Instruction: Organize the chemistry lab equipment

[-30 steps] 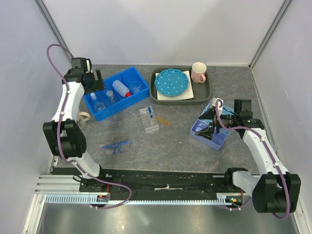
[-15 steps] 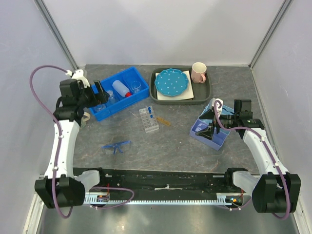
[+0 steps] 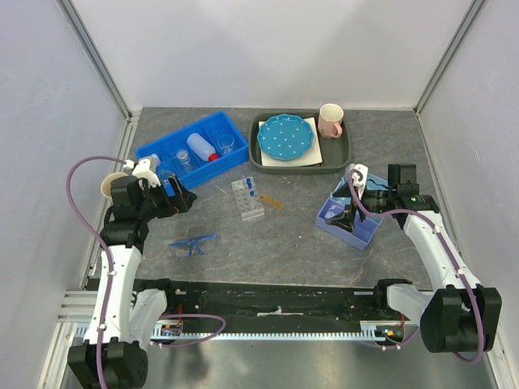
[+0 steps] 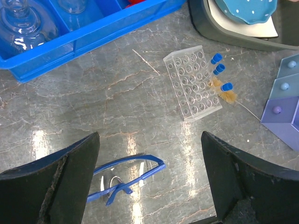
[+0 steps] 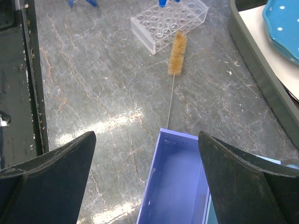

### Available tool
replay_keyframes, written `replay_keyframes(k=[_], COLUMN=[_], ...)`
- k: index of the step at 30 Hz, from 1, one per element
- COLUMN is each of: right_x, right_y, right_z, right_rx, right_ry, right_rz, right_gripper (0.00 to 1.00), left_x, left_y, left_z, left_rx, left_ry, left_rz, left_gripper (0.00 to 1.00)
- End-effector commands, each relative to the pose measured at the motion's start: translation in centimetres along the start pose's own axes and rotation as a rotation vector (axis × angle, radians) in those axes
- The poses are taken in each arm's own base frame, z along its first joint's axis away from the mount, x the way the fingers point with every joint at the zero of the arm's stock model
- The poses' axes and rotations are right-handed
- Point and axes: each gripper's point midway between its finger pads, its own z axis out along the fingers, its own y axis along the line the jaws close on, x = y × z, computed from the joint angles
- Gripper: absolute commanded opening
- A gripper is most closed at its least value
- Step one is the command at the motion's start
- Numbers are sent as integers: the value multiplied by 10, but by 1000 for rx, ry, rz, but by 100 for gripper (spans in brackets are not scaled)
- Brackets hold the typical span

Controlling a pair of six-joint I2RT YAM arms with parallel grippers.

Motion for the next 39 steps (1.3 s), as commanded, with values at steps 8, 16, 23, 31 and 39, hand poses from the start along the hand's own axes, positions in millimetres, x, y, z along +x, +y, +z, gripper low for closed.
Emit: replay_keyframes(k=[8,16,23,31,39], right_x=[1,-37,-19,30,66], right_y=[8,-9,-45,-56,-51], right_z=[16,87,150,188,192], right_rx=[-101,73,143,109,77], right_ry=[297,371,462,573,669], right_rz=[-208,-261,-92,54,101], right_gripper=[98,98,86,64,51], left_x=[-10,-10,-12,-11,-13], left_y=[-20,-27,-29,-31,-32], left_z=[-12,-15,-17,-18,-19], left_rx=[89,122,130,139,143], left_ry=[-73,-82,-100,-99,-111], left_rz=[15,12,9,10,11], left_gripper=[95,94,94,94,94])
